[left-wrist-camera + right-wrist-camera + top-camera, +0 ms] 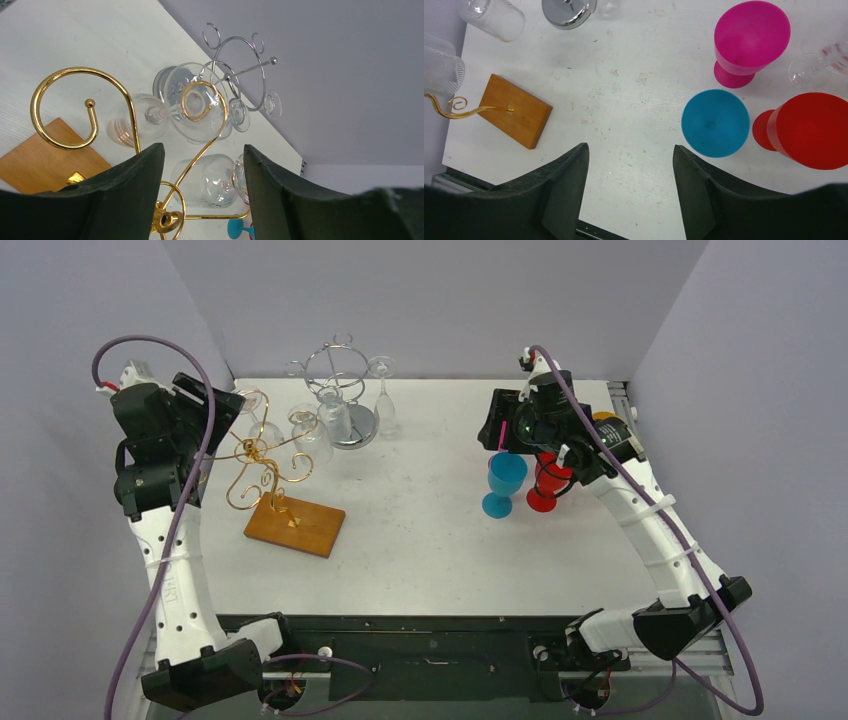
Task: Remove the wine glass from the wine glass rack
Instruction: Pick up the wine glass from the wine rack.
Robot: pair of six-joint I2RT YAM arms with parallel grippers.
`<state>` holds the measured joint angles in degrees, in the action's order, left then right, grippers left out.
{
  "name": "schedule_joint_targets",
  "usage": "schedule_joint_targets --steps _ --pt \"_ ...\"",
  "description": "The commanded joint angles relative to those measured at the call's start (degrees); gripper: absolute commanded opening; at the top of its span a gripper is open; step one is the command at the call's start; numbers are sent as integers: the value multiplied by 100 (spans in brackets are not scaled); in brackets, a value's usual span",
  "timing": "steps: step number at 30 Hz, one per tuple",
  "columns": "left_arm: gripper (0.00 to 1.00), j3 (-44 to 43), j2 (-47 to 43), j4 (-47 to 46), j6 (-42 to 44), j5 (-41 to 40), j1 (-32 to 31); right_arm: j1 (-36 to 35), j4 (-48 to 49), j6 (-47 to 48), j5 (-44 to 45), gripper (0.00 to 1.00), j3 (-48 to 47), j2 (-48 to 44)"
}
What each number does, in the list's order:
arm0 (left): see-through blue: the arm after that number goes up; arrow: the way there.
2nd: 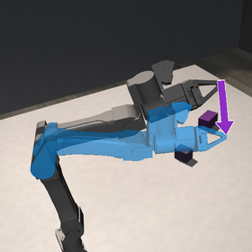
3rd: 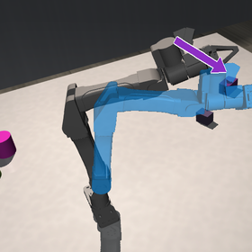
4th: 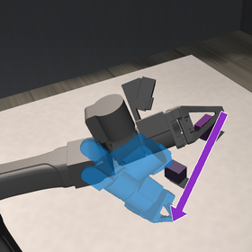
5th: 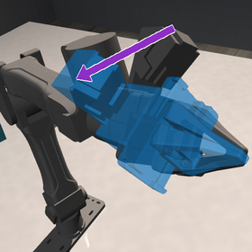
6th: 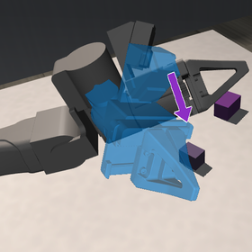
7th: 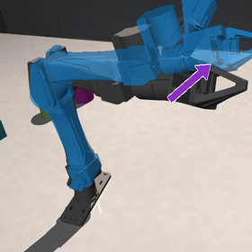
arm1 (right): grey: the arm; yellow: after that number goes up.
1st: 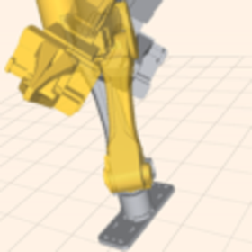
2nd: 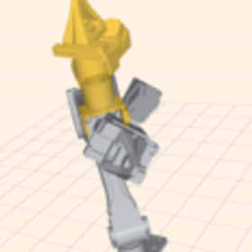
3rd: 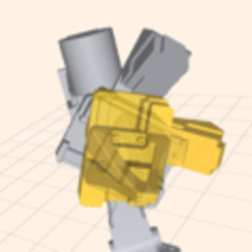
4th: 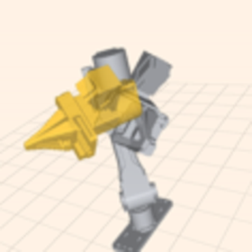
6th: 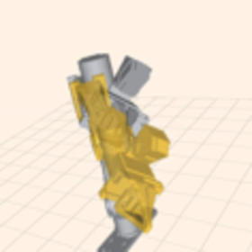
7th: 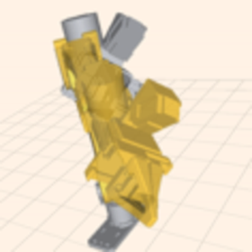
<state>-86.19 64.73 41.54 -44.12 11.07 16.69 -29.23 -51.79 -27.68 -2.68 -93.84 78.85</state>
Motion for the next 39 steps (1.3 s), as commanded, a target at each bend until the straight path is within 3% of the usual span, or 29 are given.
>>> schedule_joint_targets --steps 1,16,28,39 --pt "55 252 -82 -547 -318 -196 45 72 272 -17 -128 58 55 -322" --pt "45 912 -49 -1279 -939 -350 60 122 310 9 -85 58 229 -529" --pt "29 1143 -22 -1752 -1338 -245 113 146 304 10 -56 56 246 -519" --pt "21 1363 -99 -2082 -1526 -104 182 146 293 3 -6 53 246 -460"
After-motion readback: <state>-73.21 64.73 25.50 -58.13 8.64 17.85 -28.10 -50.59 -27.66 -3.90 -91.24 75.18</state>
